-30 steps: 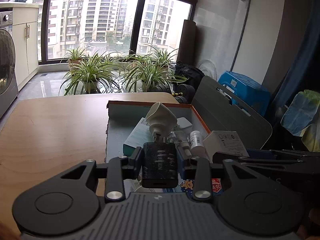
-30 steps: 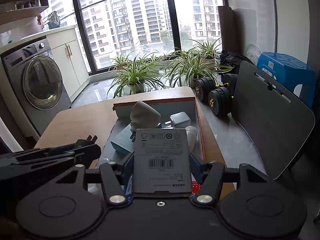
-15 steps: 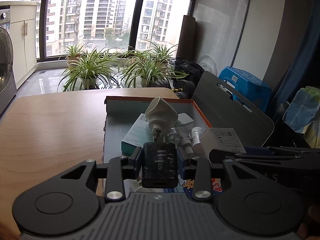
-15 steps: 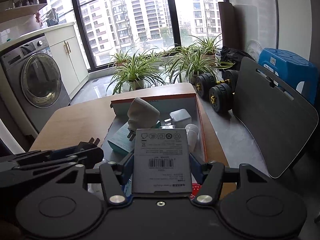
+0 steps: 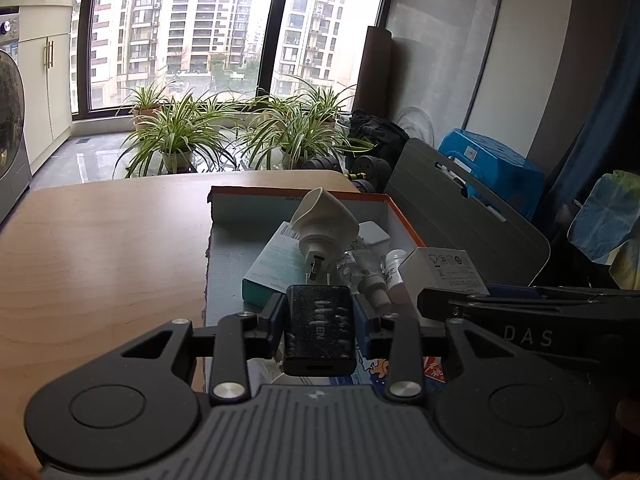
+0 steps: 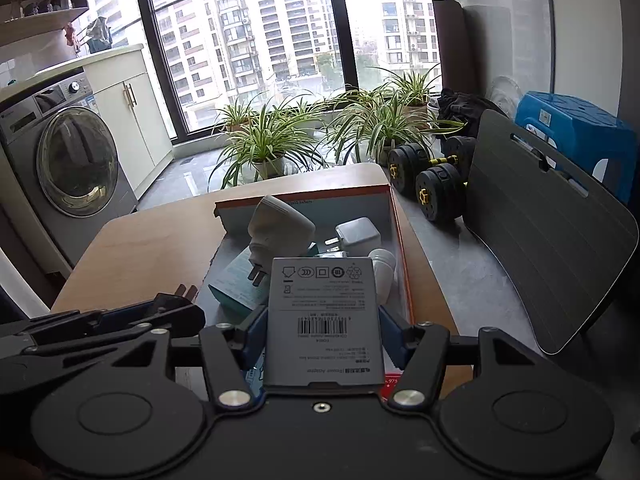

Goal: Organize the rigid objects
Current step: 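Lower the black charger and white box into the tray with both tools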

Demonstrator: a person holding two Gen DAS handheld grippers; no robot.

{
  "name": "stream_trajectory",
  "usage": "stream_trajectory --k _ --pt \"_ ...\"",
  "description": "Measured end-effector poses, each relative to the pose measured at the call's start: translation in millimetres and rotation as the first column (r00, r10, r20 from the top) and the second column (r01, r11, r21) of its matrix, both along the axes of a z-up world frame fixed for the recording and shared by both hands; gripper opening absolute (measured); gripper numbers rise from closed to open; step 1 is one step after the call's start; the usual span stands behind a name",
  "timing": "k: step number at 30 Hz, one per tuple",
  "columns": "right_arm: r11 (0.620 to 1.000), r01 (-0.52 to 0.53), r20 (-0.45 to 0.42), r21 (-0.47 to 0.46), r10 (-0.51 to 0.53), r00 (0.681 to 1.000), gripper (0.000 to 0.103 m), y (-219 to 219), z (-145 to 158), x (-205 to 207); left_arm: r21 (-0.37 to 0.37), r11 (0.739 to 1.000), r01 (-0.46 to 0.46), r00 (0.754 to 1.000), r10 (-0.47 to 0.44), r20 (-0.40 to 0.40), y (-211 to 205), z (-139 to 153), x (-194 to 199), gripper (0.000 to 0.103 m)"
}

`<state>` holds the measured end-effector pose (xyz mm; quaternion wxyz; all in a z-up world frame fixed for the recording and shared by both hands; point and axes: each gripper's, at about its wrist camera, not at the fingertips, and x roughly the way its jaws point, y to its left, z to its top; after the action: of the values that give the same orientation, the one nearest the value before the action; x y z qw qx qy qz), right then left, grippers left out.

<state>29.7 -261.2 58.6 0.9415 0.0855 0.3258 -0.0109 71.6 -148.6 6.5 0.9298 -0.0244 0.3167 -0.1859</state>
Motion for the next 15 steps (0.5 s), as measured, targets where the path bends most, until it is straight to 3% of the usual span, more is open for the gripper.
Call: stream_trajectory --k 15 --pt "1.0 0.004 -0.014 0.008 -0.004 1.0 0.07 -0.9 -4.9 13.2 -0.002 1.0 0.014 1.0 -0.014 -0.015 -1.5 -5.0 3.2 0.037"
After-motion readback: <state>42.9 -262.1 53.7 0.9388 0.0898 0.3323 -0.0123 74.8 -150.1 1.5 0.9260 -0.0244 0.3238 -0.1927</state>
